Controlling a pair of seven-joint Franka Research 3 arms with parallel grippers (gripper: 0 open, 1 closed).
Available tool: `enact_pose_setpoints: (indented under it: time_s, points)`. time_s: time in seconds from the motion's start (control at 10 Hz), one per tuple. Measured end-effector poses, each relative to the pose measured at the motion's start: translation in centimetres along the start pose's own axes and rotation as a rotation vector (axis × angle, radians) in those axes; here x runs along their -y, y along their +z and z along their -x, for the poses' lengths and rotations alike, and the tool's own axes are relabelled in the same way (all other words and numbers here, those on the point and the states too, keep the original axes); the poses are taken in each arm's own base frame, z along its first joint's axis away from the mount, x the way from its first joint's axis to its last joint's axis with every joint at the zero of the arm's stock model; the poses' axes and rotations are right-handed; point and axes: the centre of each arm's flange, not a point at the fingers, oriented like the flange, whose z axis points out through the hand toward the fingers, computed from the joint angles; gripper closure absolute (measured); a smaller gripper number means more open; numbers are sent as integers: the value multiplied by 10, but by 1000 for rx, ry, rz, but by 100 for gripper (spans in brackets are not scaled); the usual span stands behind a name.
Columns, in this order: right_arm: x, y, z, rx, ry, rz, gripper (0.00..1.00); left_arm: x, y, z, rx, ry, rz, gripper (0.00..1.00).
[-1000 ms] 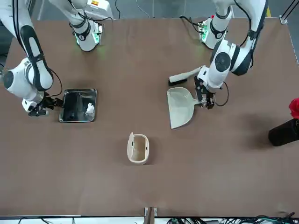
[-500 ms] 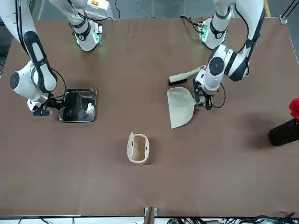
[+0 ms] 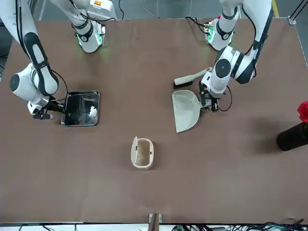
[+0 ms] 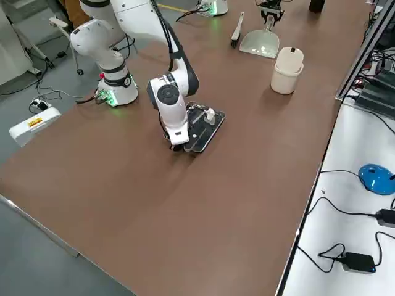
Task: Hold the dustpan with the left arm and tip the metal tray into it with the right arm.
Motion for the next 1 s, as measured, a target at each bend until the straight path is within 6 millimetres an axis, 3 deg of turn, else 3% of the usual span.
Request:
enact_pose_setpoints:
  time_s: [0.1,0.2,0.5,0.8,1.0]
  points:
    - [0,0,0,0,4,-6,93,0,0,0,0,0,-1,61]
    - [0,0,1,0,7,-8,93,1,-1,1,2,4,-4,67]
    - [2,0,-1,13,14,-29,93,2,-4,2,5,29,-14,67]
    - [9,-15,-16,32,-3,-70,94,15,-27,-1,10,23,-39,67]
    - [14,-36,-30,35,-20,-101,94,15,-52,-28,-2,17,-19,67]
